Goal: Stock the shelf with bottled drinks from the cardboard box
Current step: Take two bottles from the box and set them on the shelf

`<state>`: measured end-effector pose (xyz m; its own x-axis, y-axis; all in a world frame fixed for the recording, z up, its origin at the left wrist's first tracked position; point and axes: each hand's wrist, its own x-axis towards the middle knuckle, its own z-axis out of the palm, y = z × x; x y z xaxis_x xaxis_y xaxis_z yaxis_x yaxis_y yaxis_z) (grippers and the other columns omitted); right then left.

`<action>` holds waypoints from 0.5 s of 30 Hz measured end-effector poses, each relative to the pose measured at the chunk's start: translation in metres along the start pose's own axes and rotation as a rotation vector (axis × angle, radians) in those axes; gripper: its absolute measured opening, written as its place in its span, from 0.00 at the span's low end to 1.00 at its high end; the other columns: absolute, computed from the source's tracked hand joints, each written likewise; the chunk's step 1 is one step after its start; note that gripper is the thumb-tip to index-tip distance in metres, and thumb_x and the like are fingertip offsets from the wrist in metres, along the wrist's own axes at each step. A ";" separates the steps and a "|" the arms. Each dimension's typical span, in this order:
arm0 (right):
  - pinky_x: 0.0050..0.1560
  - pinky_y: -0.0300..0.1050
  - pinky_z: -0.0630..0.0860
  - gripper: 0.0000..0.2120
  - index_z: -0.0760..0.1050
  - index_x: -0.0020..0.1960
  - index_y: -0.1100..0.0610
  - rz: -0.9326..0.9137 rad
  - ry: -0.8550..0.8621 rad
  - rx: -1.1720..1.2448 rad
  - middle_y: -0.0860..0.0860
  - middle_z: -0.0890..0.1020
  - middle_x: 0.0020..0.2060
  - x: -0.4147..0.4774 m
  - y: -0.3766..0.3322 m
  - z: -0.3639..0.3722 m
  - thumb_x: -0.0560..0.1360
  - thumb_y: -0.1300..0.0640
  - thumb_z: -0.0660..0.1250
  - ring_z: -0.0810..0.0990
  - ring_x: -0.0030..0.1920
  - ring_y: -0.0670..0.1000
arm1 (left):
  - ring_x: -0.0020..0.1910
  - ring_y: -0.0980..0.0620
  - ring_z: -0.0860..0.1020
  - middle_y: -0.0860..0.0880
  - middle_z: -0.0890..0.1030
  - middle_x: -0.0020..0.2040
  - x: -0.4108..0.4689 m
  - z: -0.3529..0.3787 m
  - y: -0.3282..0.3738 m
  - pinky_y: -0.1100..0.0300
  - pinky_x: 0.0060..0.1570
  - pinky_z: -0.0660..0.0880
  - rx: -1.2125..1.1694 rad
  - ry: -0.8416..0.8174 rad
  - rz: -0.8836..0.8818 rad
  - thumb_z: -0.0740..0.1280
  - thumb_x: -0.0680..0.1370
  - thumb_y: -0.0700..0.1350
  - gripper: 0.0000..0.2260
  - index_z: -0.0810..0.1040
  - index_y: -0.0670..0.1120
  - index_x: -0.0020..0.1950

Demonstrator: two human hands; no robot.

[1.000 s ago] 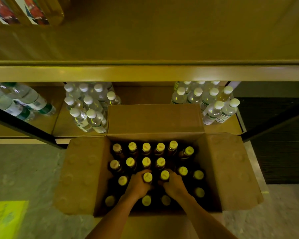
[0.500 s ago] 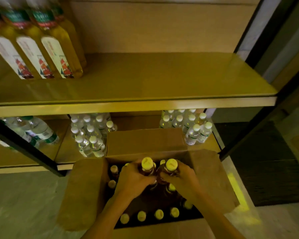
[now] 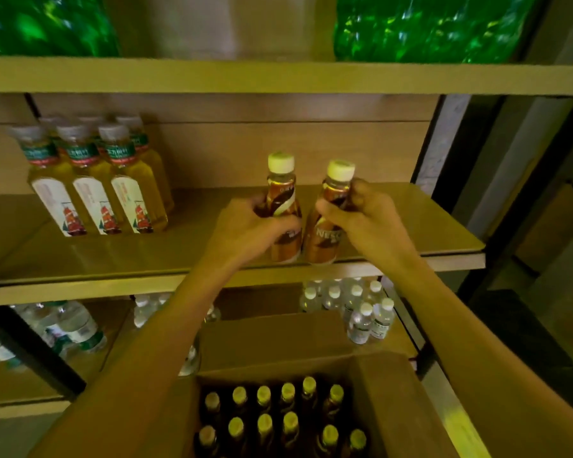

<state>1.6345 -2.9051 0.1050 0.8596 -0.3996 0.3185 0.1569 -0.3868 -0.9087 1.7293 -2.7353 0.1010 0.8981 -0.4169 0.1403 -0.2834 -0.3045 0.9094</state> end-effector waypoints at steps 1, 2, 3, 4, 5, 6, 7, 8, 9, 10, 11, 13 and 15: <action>0.52 0.41 0.78 0.12 0.78 0.58 0.56 0.008 -0.011 0.003 0.47 0.86 0.47 0.014 -0.002 0.004 0.76 0.57 0.73 0.84 0.50 0.44 | 0.47 0.59 0.83 0.60 0.85 0.45 0.010 -0.002 0.004 0.57 0.49 0.78 0.021 0.001 0.009 0.78 0.65 0.52 0.14 0.84 0.57 0.50; 0.51 0.41 0.77 0.12 0.78 0.57 0.56 0.015 -0.024 0.003 0.47 0.86 0.47 0.027 -0.003 0.009 0.76 0.57 0.73 0.84 0.49 0.44 | 0.47 0.58 0.83 0.59 0.85 0.45 0.019 -0.003 0.006 0.58 0.48 0.78 0.038 0.007 0.015 0.77 0.66 0.51 0.14 0.84 0.56 0.51; 0.51 0.41 0.77 0.11 0.78 0.57 0.57 0.023 -0.034 -0.007 0.47 0.86 0.47 0.038 -0.002 0.015 0.76 0.58 0.73 0.84 0.49 0.45 | 0.47 0.57 0.83 0.58 0.85 0.46 0.028 -0.005 0.006 0.58 0.47 0.78 0.051 0.014 0.013 0.77 0.67 0.50 0.14 0.83 0.55 0.51; 0.52 0.42 0.77 0.11 0.78 0.58 0.57 0.030 -0.039 -0.022 0.48 0.86 0.48 0.047 0.000 0.020 0.76 0.58 0.72 0.84 0.50 0.45 | 0.47 0.56 0.83 0.56 0.85 0.47 0.035 -0.006 0.004 0.57 0.47 0.79 0.056 0.021 0.006 0.77 0.67 0.49 0.15 0.83 0.53 0.52; 0.54 0.44 0.78 0.12 0.78 0.58 0.58 0.038 -0.037 -0.035 0.49 0.86 0.49 0.054 0.004 0.026 0.76 0.58 0.72 0.84 0.51 0.47 | 0.47 0.55 0.83 0.55 0.85 0.47 0.042 -0.007 0.000 0.56 0.48 0.80 0.063 0.023 -0.007 0.77 0.67 0.48 0.15 0.82 0.51 0.52; 0.56 0.47 0.79 0.12 0.78 0.58 0.58 0.049 -0.032 -0.041 0.51 0.86 0.49 0.060 0.008 0.030 0.76 0.57 0.72 0.84 0.51 0.49 | 0.47 0.54 0.83 0.54 0.85 0.47 0.048 -0.008 -0.004 0.54 0.48 0.80 0.068 0.023 -0.020 0.77 0.66 0.48 0.16 0.82 0.51 0.52; 0.57 0.49 0.79 0.12 0.78 0.58 0.58 0.060 -0.028 -0.042 0.52 0.86 0.49 0.065 0.012 0.035 0.76 0.57 0.72 0.84 0.52 0.50 | 0.47 0.54 0.83 0.54 0.85 0.47 0.052 -0.009 -0.009 0.54 0.49 0.80 0.070 0.022 -0.035 0.77 0.66 0.47 0.16 0.82 0.51 0.53; 0.58 0.50 0.79 0.12 0.79 0.57 0.58 0.070 -0.024 -0.038 0.54 0.86 0.49 0.069 0.017 0.039 0.76 0.57 0.73 0.84 0.52 0.51 | 0.48 0.54 0.83 0.54 0.85 0.48 0.055 -0.010 -0.014 0.54 0.49 0.80 0.068 0.018 -0.045 0.77 0.66 0.47 0.16 0.83 0.51 0.53; 0.58 0.50 0.79 0.11 0.79 0.57 0.58 0.080 -0.018 -0.038 0.54 0.86 0.48 0.073 0.022 0.043 0.76 0.57 0.73 0.84 0.51 0.51 | 0.48 0.55 0.83 0.55 0.85 0.48 0.059 -0.010 -0.019 0.55 0.49 0.80 0.067 0.013 -0.047 0.77 0.66 0.47 0.16 0.83 0.53 0.53; 0.58 0.50 0.79 0.11 0.79 0.57 0.57 0.089 -0.012 -0.039 0.53 0.86 0.49 0.076 0.026 0.047 0.75 0.57 0.73 0.84 0.51 0.51 | 0.49 0.56 0.83 0.56 0.85 0.48 0.062 -0.010 -0.024 0.57 0.49 0.79 0.063 0.009 -0.043 0.77 0.66 0.47 0.16 0.84 0.54 0.53; 0.58 0.50 0.79 0.12 0.78 0.57 0.56 0.095 -0.009 -0.040 0.51 0.86 0.49 0.078 0.029 0.051 0.75 0.56 0.73 0.84 0.51 0.49 | 0.49 0.56 0.83 0.57 0.85 0.48 0.064 -0.010 -0.030 0.58 0.47 0.78 0.054 0.007 -0.043 0.77 0.66 0.47 0.16 0.84 0.55 0.53; 0.56 0.47 0.79 0.12 0.78 0.58 0.54 0.091 -0.006 -0.033 0.50 0.85 0.51 0.080 0.035 0.056 0.75 0.55 0.73 0.83 0.52 0.48 | 0.49 0.56 0.83 0.56 0.85 0.49 0.067 -0.010 -0.038 0.60 0.45 0.77 0.009 0.028 -0.059 0.77 0.67 0.48 0.17 0.84 0.55 0.54; 0.53 0.44 0.78 0.11 0.76 0.56 0.51 0.064 0.000 -0.054 0.47 0.84 0.50 0.082 0.037 0.060 0.75 0.54 0.73 0.82 0.51 0.46 | 0.50 0.55 0.83 0.56 0.85 0.50 0.070 -0.008 -0.045 0.58 0.48 0.78 -0.025 0.048 -0.061 0.77 0.66 0.48 0.18 0.83 0.55 0.56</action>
<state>1.7399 -2.9021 0.0806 0.8670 -0.4251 0.2599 0.0747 -0.4047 -0.9114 1.8076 -2.7441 0.0725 0.9286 -0.3568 0.1018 -0.2194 -0.3066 0.9262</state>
